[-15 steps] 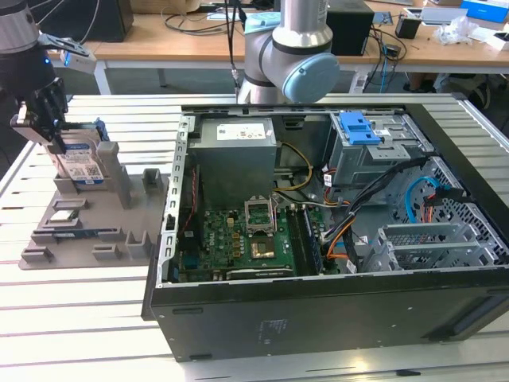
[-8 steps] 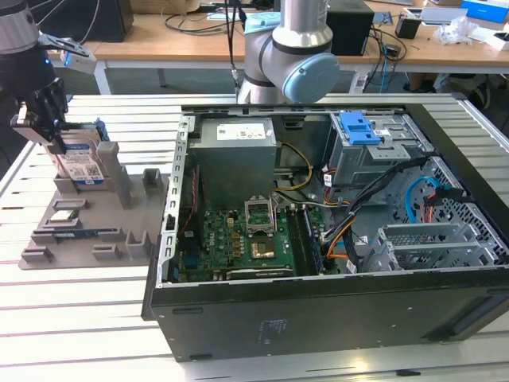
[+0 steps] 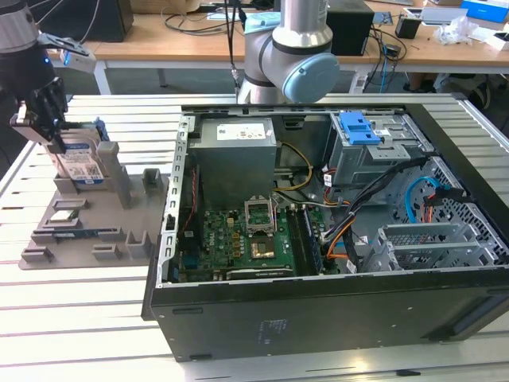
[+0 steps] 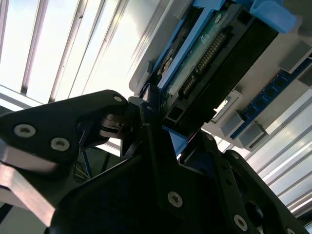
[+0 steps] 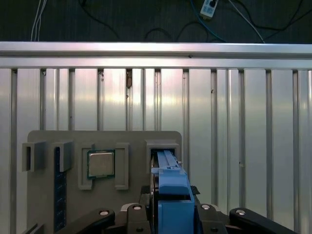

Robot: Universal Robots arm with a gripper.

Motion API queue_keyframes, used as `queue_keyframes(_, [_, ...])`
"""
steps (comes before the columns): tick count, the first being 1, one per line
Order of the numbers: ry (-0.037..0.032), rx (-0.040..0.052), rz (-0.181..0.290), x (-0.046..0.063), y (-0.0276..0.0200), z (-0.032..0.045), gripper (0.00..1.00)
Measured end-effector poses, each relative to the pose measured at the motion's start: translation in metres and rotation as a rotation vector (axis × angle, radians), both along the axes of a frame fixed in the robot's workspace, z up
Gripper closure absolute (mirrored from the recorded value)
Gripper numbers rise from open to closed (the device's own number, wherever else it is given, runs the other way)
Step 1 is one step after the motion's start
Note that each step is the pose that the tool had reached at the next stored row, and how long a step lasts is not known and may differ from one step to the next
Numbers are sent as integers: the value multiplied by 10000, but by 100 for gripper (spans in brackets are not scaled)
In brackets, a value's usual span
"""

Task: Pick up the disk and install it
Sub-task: 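Pick up the disk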

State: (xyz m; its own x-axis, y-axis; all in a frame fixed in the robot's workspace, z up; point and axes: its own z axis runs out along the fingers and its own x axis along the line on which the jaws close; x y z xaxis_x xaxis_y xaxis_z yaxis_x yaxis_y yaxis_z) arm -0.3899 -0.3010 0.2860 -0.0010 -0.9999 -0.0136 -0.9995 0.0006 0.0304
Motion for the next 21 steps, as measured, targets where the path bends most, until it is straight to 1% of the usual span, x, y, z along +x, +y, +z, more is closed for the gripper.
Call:
queue_keyframes(3, [2,-1,0,0,0,19,63])
queue_keyframes(7, [1,0,0,0,0,108,63])
queue_keyframes(13, [2,-1,0,0,0,185,63])
queue_keyframes(17, [1,0,0,0,0,262,63])
queue_keyframes(19, [1,0,0,0,0,323,63])
queue_keyframes(21, [1,-1,0,0,0,357,63])
